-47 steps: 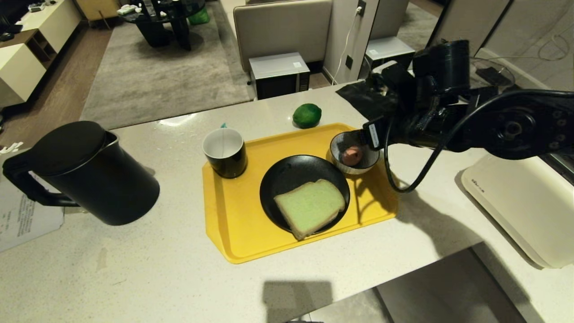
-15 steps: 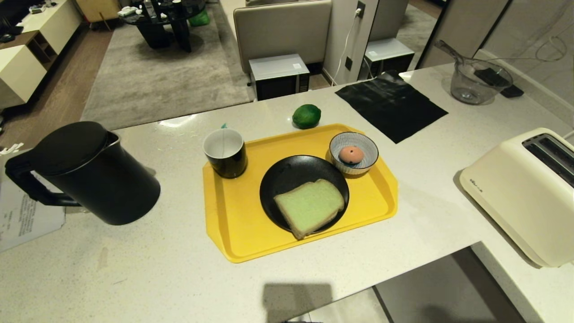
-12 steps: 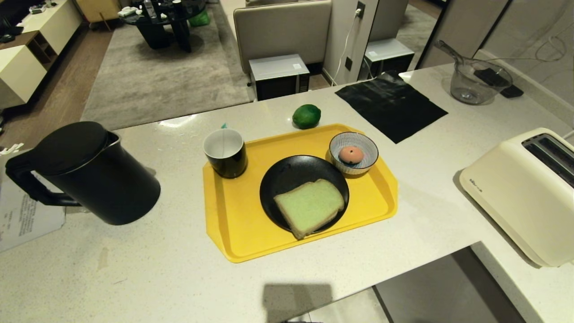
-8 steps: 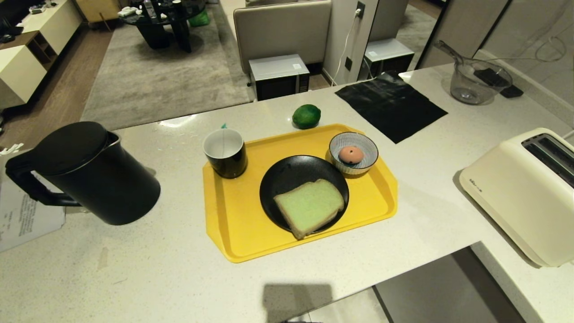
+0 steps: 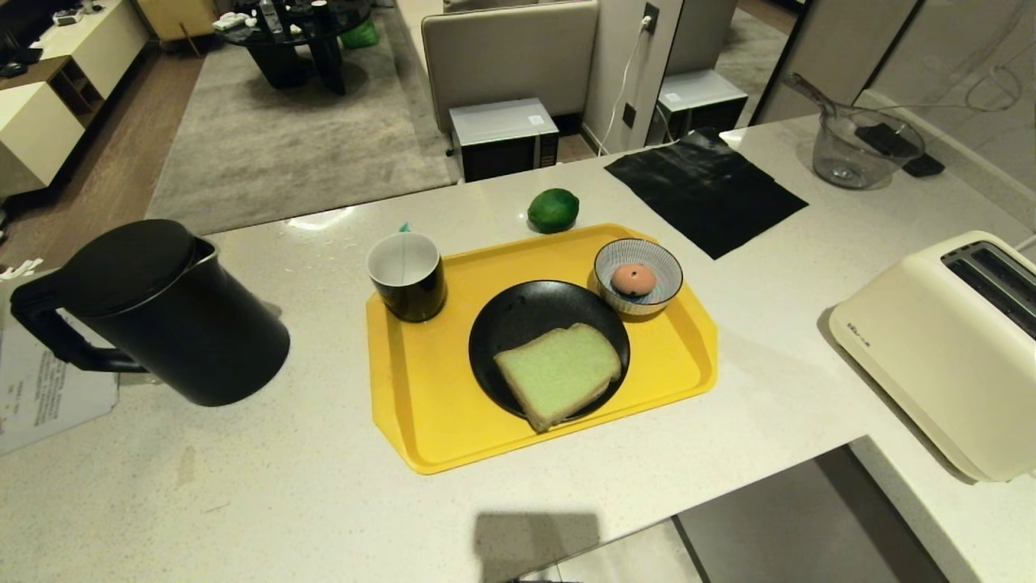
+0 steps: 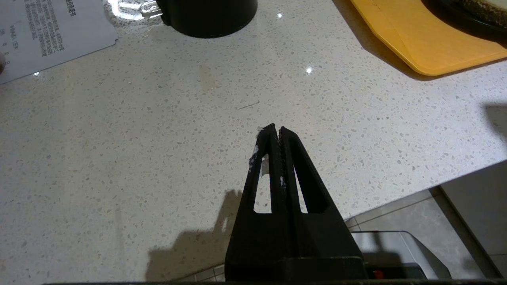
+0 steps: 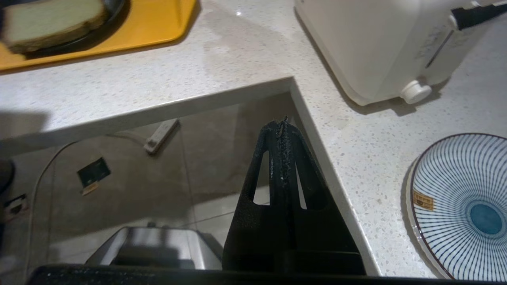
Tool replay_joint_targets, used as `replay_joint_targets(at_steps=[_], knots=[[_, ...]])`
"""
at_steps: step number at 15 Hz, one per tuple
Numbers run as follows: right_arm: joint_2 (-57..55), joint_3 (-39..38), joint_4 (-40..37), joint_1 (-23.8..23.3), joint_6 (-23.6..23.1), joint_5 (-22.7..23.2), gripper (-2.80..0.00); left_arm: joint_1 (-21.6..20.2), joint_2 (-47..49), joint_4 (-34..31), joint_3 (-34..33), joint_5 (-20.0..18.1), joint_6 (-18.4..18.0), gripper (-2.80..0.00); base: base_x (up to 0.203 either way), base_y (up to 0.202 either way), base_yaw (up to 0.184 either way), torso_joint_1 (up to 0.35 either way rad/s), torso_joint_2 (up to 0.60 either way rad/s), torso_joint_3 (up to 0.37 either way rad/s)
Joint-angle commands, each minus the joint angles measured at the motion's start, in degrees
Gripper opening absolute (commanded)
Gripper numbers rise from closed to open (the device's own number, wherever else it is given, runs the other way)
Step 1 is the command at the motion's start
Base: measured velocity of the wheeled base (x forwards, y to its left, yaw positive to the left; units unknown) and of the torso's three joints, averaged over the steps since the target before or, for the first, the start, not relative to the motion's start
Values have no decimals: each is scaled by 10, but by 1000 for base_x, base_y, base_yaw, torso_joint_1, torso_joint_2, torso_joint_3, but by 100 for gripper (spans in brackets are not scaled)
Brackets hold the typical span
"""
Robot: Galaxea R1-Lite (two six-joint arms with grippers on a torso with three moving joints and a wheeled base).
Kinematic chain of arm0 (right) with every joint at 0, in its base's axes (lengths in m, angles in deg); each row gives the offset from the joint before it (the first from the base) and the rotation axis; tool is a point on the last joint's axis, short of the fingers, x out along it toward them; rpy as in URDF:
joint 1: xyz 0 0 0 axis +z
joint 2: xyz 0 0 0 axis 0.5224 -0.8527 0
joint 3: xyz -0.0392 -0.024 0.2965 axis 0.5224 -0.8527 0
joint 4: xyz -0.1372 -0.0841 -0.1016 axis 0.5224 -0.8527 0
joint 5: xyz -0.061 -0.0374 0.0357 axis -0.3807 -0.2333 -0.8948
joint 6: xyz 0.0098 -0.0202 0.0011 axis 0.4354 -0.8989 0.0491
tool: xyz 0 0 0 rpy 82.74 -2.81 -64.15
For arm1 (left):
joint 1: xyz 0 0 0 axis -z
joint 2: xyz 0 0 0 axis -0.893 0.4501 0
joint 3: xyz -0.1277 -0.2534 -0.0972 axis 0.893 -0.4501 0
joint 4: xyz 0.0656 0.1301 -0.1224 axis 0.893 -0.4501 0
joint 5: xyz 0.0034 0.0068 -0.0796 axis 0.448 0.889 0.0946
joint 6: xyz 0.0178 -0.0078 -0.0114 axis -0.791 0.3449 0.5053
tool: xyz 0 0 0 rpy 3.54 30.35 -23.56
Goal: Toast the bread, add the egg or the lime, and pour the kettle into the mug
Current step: Pick up the kettle
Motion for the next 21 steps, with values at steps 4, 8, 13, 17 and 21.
replay_joint_targets(at_steps=[4,8,13,17,21], knots=[[-1,-125,173,0,-1,-30,-280,0,0,0,0,0,0,-280,0,0,0,0,0,0],[-1,-123,148,0,1,-25,-280,0,0,0,0,0,0,-280,0,0,0,0,0,0],[-1,-124,149,0,3,-26,-280,0,0,0,0,0,0,-280,0,0,0,0,0,0],[-1,-124,149,0,3,-26,-280,0,0,0,0,0,0,-280,0,0,0,0,0,0],[-1,-124,149,-1,3,-26,-280,0,0,-5,2,0,-6,-280,0,0,0,0,0,0]])
